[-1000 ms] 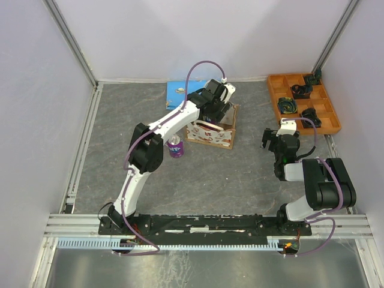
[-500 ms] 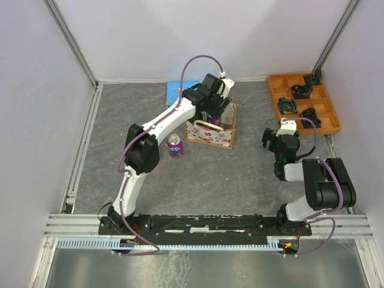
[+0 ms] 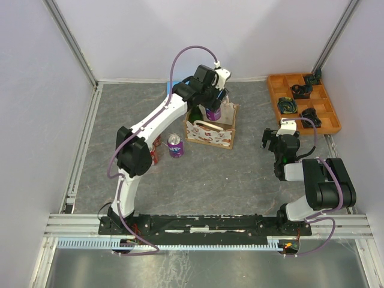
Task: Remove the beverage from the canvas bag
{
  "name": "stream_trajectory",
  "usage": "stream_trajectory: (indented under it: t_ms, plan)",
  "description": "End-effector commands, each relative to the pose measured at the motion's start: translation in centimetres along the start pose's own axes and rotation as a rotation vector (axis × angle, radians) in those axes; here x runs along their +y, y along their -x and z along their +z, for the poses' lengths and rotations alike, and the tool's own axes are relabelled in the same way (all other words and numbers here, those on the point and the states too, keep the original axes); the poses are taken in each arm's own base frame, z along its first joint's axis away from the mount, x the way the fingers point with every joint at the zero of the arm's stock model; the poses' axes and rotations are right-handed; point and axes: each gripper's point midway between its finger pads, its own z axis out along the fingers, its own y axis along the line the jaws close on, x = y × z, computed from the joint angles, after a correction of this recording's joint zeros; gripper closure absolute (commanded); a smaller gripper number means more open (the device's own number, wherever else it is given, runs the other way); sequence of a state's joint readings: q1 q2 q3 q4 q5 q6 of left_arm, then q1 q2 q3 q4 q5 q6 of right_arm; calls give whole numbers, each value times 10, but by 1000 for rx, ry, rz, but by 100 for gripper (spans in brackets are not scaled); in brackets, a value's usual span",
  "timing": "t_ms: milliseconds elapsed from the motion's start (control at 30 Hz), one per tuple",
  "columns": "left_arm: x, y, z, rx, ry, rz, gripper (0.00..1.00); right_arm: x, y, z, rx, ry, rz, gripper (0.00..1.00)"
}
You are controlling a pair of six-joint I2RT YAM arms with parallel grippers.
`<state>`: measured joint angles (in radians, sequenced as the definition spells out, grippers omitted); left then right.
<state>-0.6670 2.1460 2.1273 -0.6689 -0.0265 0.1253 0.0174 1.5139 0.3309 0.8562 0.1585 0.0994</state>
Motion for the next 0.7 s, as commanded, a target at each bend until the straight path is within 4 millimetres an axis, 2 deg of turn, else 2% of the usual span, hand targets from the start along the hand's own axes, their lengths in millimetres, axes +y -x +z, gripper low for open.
stream_trajectory:
  t_ms: [0, 467, 667]
  plan:
    - [7, 72, -65, -225, -33, 12, 97, 2, 20, 5, -58, 5, -2, 1]
    - [10, 104, -120, -349, -66, 8, 97, 1, 19, 5, -57, 5, -2, 1]
    - [19, 117, -165, -416, -19, 32, 97, 1, 20, 5, -59, 5, -2, 1]
